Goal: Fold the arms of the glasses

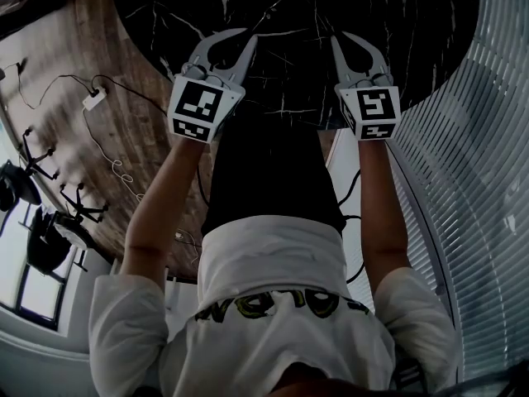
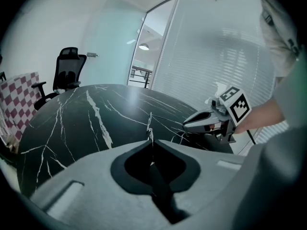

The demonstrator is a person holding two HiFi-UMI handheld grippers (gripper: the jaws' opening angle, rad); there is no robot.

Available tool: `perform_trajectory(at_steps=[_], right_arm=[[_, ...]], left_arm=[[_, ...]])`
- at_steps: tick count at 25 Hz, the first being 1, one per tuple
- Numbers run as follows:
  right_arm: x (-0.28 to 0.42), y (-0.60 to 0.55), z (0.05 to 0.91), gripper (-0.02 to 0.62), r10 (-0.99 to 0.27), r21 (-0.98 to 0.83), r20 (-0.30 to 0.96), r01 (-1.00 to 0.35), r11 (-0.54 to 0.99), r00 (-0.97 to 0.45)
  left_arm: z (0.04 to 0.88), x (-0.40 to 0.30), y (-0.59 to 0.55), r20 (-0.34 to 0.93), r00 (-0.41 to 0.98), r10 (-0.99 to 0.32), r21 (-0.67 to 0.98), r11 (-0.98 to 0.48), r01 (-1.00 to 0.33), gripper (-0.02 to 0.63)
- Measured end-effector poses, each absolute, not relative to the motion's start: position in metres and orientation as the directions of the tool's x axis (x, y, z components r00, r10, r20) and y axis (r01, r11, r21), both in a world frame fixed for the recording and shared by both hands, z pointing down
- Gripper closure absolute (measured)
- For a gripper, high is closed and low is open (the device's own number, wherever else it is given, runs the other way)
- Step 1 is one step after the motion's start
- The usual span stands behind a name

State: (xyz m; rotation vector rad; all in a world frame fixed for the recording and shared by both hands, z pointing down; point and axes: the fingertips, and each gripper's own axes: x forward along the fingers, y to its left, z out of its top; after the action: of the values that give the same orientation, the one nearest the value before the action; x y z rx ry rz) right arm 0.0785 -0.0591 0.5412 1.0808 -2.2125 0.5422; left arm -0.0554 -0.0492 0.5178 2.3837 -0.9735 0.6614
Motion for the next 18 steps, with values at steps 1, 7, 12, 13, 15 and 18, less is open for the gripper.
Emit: perform_trajectory(at_steps=[1, 7, 12, 13, 15, 18], right_arm=[[0.076, -0.058, 0.541, 0.583, -0.554, -0.096, 0.675, -0.803, 0.589, -0.487], [0.060, -0.051, 0.537, 0.588, -0.532, -0.089, 0.661, -0.760, 0.644, -0.529], [0.050, -0.046, 0.536, 0.592, -0.517, -0.093, 0.656, -0.739, 0.668, -0.550], [0.048, -0.046, 0.535, 0.592, -0.515, -0.094, 0.655, -0.735, 0.671, -0.554], [0.046, -0.045, 0.534, 0.592, -0.510, -0.100, 0.651, -0.729, 0.677, -0.563], [0.041, -0.043, 0.533, 0.592, -0.496, -0.115, 0.644, -0.715, 0.690, -0.582]], left_arm=[[0.518, -0.055, -0.049, 0.590, 0.632, -0.503, 0.247, -0.632, -0.734, 0.597], [0.518, -0.054, -0.047, 0.590, 0.634, -0.501, 0.250, -0.633, -0.733, 0.597], [0.517, -0.055, -0.048, 0.589, 0.632, -0.504, 0.255, -0.626, -0.737, 0.598], [0.517, -0.056, -0.048, 0.589, 0.631, -0.505, 0.255, -0.625, -0.738, 0.598], [0.518, -0.057, -0.048, 0.590, 0.629, -0.506, 0.255, -0.623, -0.740, 0.598], [0.519, -0.056, -0.047, 0.590, 0.630, -0.505, 0.260, -0.620, -0.740, 0.598]])
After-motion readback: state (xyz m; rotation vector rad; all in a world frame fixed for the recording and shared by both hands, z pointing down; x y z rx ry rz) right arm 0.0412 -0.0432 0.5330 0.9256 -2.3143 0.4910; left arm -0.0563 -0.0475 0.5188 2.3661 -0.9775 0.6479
